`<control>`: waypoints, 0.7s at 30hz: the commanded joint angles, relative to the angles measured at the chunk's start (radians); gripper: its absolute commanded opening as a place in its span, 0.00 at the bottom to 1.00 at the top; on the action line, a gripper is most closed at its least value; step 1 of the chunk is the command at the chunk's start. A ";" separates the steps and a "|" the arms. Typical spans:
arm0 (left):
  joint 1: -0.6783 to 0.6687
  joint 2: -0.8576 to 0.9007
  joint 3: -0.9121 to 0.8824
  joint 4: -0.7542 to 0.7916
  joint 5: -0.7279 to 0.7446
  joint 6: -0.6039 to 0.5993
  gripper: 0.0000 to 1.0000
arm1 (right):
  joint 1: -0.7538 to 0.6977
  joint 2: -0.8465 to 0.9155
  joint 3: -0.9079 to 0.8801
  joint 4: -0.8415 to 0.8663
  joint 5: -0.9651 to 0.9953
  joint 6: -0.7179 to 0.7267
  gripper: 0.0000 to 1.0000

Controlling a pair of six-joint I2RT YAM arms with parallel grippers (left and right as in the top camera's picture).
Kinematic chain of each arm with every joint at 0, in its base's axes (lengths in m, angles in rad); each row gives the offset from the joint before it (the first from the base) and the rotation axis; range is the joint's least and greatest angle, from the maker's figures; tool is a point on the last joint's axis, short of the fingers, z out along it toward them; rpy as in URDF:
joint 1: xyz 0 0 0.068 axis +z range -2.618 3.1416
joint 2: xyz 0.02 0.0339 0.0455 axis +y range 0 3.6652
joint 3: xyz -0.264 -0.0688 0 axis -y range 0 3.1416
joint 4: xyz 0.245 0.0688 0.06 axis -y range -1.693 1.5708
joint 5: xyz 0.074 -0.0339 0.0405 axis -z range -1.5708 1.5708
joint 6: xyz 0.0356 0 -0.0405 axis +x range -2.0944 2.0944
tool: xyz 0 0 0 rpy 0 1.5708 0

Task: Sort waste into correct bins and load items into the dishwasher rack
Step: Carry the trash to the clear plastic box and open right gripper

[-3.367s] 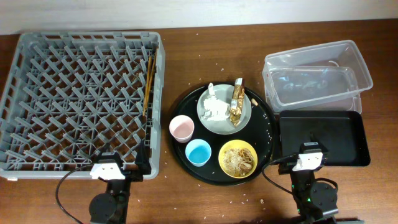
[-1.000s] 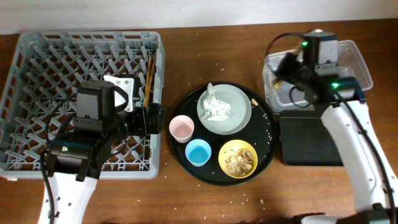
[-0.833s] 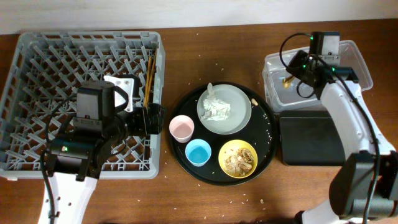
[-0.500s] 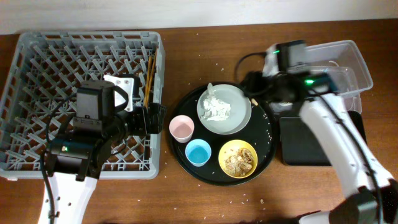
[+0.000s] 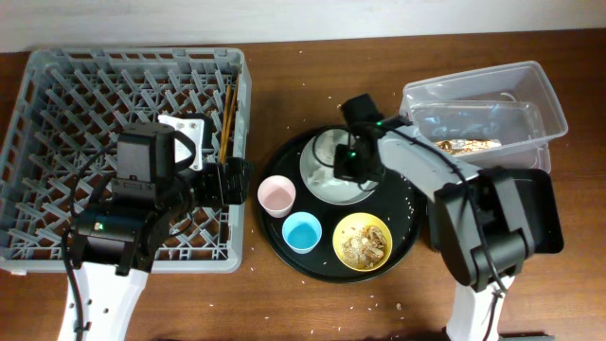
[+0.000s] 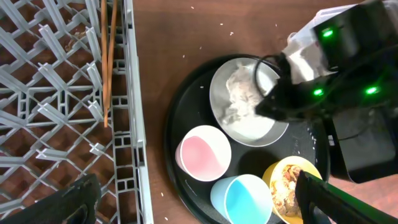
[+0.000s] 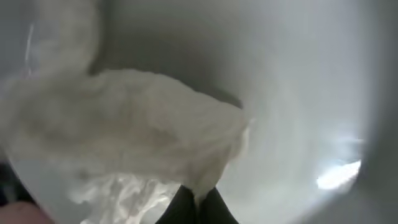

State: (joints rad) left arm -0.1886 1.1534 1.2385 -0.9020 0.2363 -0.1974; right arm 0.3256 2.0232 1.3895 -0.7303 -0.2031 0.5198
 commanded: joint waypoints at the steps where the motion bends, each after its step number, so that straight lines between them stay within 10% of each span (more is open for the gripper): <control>1: 0.002 -0.001 0.018 0.000 0.011 0.016 0.99 | -0.100 -0.184 0.037 -0.011 -0.065 -0.022 0.04; 10: 0.002 -0.001 0.018 0.000 0.011 0.016 0.99 | -0.442 -0.363 0.034 0.044 0.216 -0.014 0.04; 12: 0.002 -0.001 0.018 0.002 0.011 0.016 0.99 | -0.452 -0.288 0.035 0.101 0.182 -0.103 0.74; 14: 0.002 -0.001 0.018 0.000 0.011 0.016 0.99 | -0.450 -0.296 0.037 0.095 0.024 -0.161 0.96; 21: 0.002 -0.001 0.018 0.032 0.011 0.016 0.99 | -0.298 -0.605 0.037 -0.090 -0.182 -0.166 0.99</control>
State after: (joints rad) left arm -0.1886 1.1542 1.2385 -0.8864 0.2363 -0.1974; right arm -0.0425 1.4826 1.4204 -0.7708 -0.3420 0.3668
